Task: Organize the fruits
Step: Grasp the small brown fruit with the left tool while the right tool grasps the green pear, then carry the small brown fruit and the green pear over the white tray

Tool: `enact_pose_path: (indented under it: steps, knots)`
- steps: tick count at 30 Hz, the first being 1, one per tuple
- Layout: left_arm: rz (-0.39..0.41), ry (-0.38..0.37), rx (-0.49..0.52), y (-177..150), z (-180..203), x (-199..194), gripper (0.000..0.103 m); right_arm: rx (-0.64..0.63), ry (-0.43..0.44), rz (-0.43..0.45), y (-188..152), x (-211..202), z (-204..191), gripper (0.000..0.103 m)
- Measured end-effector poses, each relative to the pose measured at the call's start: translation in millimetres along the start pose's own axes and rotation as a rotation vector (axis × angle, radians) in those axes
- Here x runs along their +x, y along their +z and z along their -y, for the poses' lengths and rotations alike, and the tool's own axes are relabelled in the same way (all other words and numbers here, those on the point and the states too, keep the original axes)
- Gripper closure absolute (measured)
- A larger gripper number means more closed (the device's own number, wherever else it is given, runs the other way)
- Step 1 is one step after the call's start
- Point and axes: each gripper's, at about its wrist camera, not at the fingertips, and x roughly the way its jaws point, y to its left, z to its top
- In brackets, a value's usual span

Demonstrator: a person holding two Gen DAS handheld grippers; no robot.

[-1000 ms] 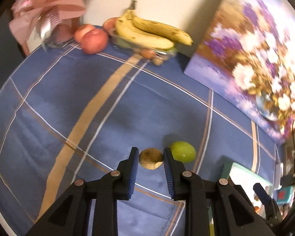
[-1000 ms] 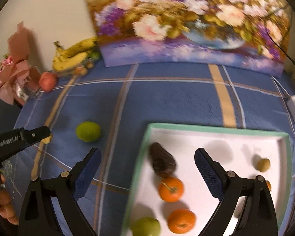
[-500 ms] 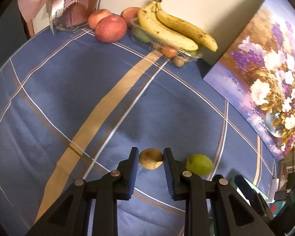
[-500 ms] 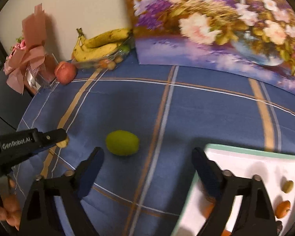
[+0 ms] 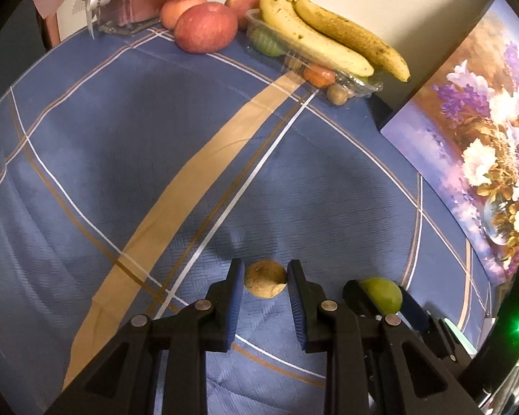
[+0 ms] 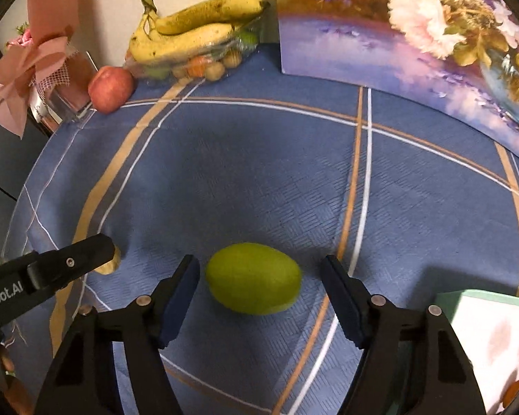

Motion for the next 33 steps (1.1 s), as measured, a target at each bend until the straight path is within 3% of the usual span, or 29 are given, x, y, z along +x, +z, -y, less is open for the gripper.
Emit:
enact_pose_path:
  steps: [7,19,33]
  knots:
    - [-0.005,-0.006,0.0,0.1,0.1,-0.4,0.076,-0.019,-0.004,0.008,2.0,-1.9,-2.4,0.05]
    - [0.003,-0.007,0.038,-19.0,9.4,-25.6,0.076,0.018,-0.002,0.019,-24.8,-37.4,11.6,0.05]
    - [0.036,-0.006,0.181,-88.9,56.1,-77.7,0.076,0.068,-0.028,0.07,-84.4,-116.9,47.7,0.05]
